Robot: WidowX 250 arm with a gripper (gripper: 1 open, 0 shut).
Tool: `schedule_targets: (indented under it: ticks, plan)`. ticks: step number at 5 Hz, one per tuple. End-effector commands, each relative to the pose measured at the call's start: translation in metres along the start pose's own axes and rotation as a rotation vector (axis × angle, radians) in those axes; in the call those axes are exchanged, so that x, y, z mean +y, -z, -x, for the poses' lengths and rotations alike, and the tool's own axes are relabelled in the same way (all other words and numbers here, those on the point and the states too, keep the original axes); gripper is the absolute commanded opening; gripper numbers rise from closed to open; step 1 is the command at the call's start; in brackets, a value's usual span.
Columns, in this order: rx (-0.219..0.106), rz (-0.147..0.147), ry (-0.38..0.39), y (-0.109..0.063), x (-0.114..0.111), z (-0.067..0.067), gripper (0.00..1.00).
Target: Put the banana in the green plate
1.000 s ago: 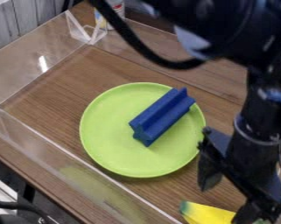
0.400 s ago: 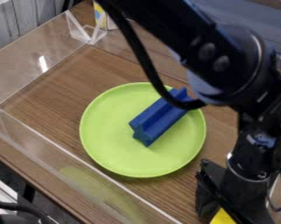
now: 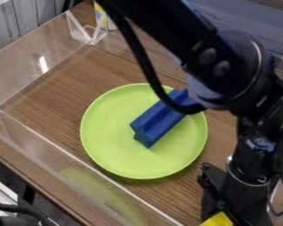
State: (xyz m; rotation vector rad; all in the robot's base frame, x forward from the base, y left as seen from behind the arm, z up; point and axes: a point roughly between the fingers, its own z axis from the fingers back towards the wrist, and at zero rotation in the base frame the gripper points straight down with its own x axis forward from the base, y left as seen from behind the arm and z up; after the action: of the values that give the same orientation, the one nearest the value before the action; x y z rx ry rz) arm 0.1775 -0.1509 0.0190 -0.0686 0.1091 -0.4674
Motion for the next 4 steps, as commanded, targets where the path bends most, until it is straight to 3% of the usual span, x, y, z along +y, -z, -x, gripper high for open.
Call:
schedule_targets:
  ticks: [1, 4]
  plan:
    - [-0.027, 0.011, -0.003, -0.0058, 0.0028, -0.0001, 0.00]
    - [-0.044, 0.026, 0.001, -0.0070, 0.0115, 0.0043, 0.00]
